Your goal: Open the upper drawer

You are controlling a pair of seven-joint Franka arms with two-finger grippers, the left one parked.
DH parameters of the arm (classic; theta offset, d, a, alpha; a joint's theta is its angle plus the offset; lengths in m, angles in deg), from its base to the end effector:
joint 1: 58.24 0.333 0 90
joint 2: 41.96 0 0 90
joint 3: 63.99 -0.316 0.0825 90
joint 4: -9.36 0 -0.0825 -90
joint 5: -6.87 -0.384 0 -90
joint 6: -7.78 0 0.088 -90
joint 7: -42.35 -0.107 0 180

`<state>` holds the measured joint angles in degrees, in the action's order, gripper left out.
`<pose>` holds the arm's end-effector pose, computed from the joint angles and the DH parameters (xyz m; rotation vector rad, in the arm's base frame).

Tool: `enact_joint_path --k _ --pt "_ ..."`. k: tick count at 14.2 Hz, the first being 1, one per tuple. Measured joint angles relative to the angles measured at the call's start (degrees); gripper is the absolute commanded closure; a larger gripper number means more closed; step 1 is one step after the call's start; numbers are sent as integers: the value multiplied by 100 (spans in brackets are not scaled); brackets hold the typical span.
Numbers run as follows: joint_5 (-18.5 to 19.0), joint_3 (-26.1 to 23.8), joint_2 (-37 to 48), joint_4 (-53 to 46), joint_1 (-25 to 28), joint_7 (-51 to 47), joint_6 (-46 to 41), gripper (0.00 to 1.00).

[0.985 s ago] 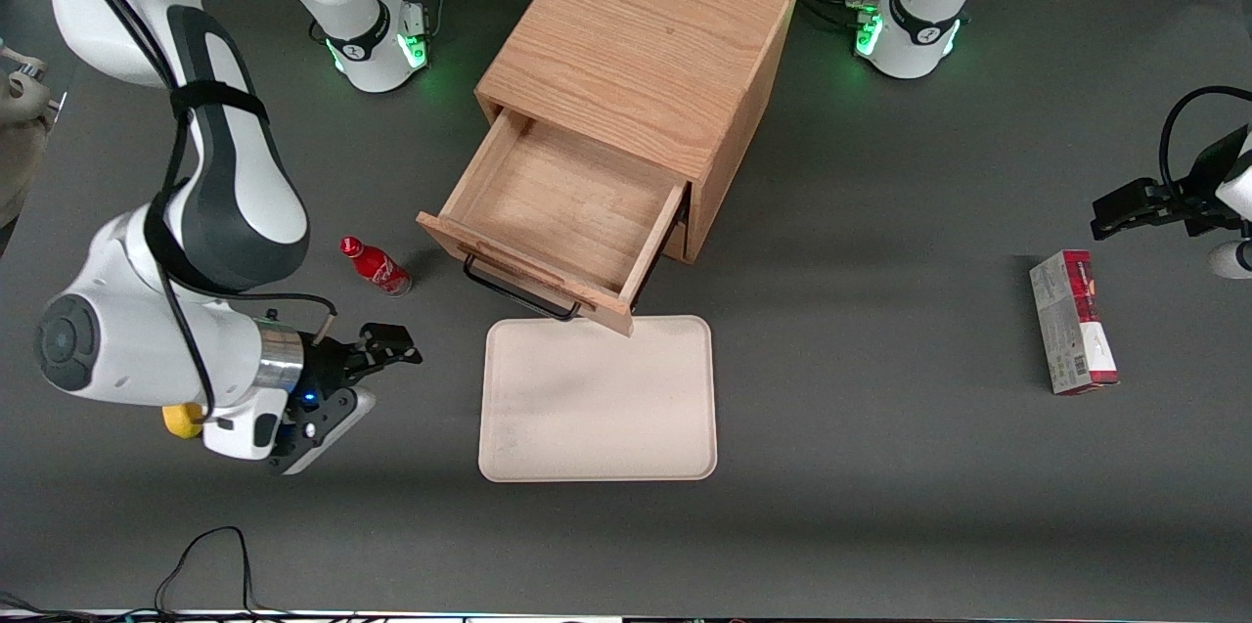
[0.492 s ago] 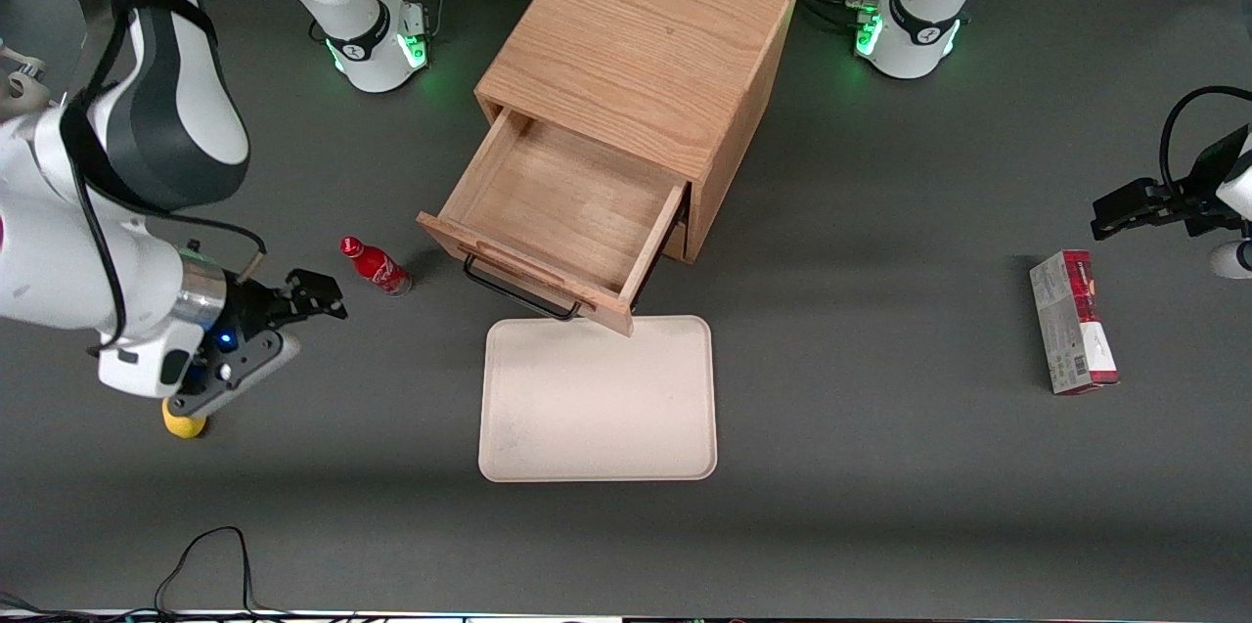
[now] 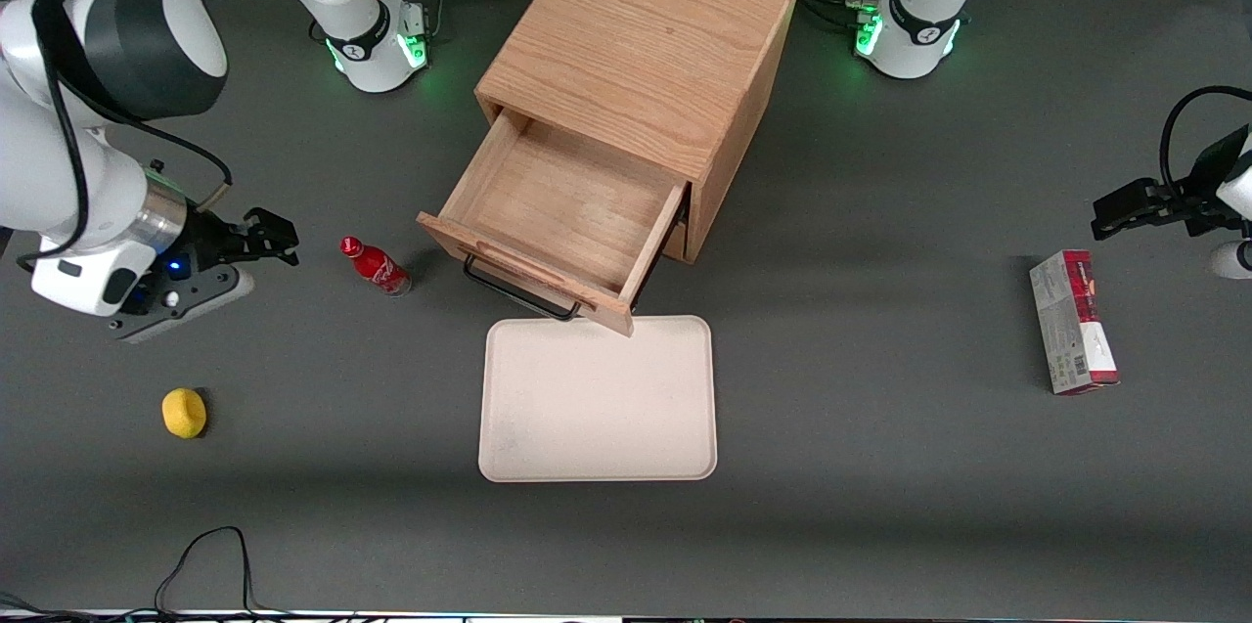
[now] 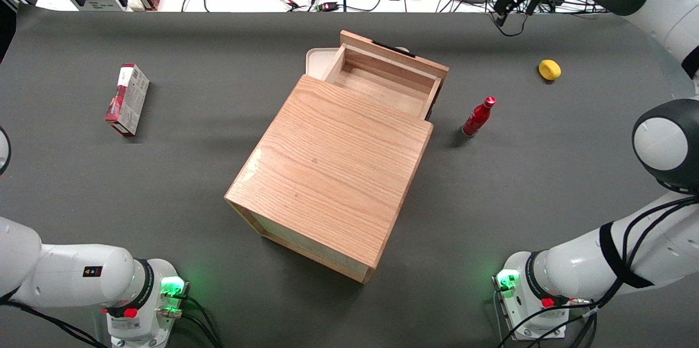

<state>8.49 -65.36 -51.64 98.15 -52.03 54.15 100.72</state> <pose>0.5989 0.0757 0.5407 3.0722 0.5288 -0.1518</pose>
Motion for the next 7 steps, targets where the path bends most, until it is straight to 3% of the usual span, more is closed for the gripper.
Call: enact_joint_path --k 7 --pt "-152 197 706 562 1 -502 -105 0"
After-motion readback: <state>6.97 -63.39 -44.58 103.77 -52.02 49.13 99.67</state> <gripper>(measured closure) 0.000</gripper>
